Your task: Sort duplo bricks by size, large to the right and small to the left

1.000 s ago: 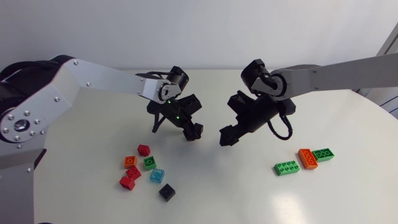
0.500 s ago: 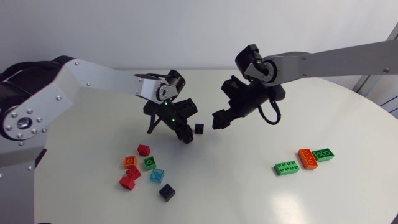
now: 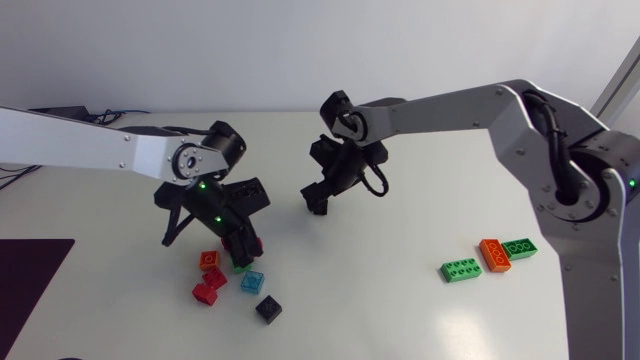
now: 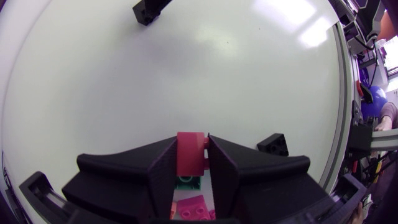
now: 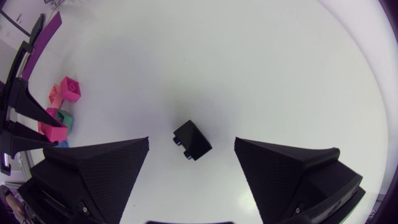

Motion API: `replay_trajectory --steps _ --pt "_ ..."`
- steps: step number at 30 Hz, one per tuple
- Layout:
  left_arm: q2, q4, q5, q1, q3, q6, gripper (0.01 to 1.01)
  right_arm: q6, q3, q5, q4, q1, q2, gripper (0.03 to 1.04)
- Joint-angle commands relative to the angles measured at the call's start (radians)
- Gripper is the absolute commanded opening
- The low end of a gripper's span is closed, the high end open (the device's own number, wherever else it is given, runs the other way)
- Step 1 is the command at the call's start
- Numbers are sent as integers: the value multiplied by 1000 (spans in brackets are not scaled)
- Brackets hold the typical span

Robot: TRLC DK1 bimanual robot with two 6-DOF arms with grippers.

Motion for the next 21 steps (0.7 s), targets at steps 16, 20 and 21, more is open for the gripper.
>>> replay_trajectory --steps 16,20,21 --pt "-115 -111 2 18 -37 49 954 58 68 41 -50 35 90 651" --pt "-135 -111 3 20 -35 46 974 58 69 54 -38 39 101 490" --pt "-141 -111 3 20 -34 44 974 58 69 55 -35 40 104 438"
